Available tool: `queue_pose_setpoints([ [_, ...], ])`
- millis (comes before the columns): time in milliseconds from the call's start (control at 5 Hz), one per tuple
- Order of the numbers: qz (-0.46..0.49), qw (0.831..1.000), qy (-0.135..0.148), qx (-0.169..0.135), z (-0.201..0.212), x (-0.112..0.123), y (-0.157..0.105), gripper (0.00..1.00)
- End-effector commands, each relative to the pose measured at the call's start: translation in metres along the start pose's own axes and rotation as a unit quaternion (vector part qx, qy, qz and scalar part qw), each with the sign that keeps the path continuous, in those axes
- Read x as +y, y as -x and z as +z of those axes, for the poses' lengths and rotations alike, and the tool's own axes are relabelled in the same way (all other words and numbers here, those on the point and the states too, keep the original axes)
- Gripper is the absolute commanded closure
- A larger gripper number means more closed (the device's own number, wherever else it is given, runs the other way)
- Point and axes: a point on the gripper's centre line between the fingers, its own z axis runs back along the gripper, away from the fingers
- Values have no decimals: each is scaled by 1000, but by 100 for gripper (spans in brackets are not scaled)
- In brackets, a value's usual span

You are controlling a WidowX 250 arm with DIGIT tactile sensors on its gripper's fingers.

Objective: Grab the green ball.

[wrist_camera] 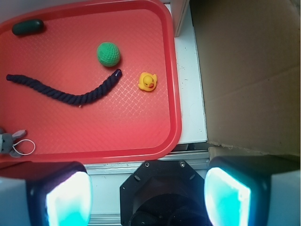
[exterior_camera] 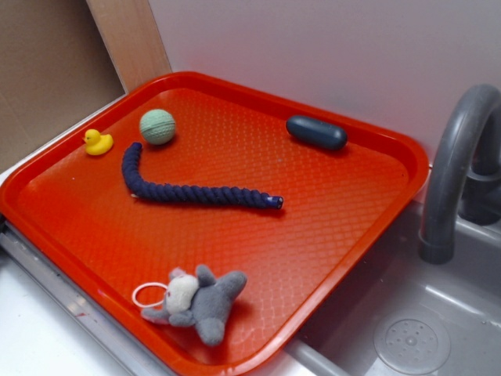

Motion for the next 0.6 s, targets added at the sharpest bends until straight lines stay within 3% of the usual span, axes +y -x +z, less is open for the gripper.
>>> queue_pose_setpoints([
  [0, 0, 1000, 0, 0, 0, 0, 0, 0],
  [200, 13, 1000, -2, 0, -6, -2, -25, 0],
  [400, 9, 1000, 15, -25, -15, -6, -59, 0],
])
